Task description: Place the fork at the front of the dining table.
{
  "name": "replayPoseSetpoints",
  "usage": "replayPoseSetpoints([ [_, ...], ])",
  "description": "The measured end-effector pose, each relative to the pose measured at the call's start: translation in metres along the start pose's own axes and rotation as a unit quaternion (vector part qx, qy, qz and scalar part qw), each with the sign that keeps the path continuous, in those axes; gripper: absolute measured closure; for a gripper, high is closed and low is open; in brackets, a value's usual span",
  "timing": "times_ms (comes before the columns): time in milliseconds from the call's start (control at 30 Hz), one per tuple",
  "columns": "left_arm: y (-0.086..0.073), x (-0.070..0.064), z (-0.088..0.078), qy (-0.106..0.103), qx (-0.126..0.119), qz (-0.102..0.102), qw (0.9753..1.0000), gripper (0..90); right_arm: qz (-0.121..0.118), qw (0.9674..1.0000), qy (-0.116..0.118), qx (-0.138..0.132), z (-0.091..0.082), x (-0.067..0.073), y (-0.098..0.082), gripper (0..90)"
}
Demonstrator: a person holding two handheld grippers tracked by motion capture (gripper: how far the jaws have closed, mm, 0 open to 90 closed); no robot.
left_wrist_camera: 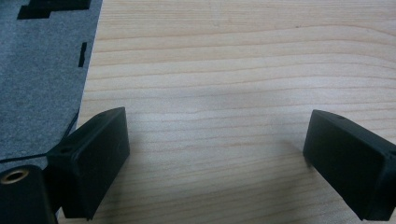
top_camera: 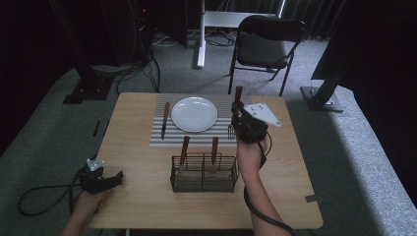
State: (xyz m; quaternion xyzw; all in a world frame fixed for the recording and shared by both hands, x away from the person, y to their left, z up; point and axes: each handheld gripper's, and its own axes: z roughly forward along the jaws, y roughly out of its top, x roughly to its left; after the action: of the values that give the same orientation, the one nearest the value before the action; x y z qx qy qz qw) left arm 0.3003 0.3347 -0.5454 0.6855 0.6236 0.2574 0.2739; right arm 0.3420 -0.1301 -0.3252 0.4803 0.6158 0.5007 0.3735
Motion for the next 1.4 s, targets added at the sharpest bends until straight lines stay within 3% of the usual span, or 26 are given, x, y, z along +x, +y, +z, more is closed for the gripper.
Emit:
replayPoseSetpoints([
  [200,0.000,0.000,0.000,0.000,0.000,0.000,1.0000,6.9,0.015,0.9996,-0.009,0.024,0.033,-0.012,-0.005,76.6],
  [533,0.000,0.000,0.000,-0.001,0.000,0.000,1.0000,7.0,0.015,0.9968,-0.023,0.076,0.083,-0.028,-0.017,76.5],
  [933,0.000,0.000,0.000,-0.001,0.000,0.000,1.0000,6.9,0.020,0.9918,-0.026,0.123,0.125,-0.045,-0.031,76.5],
  [1133,0.000,0.000,0.000,-0.001,0.000,0.000,1.0000,7.0,0.028,0.9866,-0.028,0.158,0.150,-0.053,-0.046,76.5],
  [1200,0.000,0.000,0.000,-0.001,0.000,0.000,1.0000,7.0,0.038,0.9856,-0.018,0.164,0.155,-0.053,-0.050,76.5],
  [1400,0.000,0.000,0.000,-0.001,0.000,0.001,1.0000,7.0,0.037,0.9811,-0.006,0.190,0.174,-0.055,-0.061,76.5],
])
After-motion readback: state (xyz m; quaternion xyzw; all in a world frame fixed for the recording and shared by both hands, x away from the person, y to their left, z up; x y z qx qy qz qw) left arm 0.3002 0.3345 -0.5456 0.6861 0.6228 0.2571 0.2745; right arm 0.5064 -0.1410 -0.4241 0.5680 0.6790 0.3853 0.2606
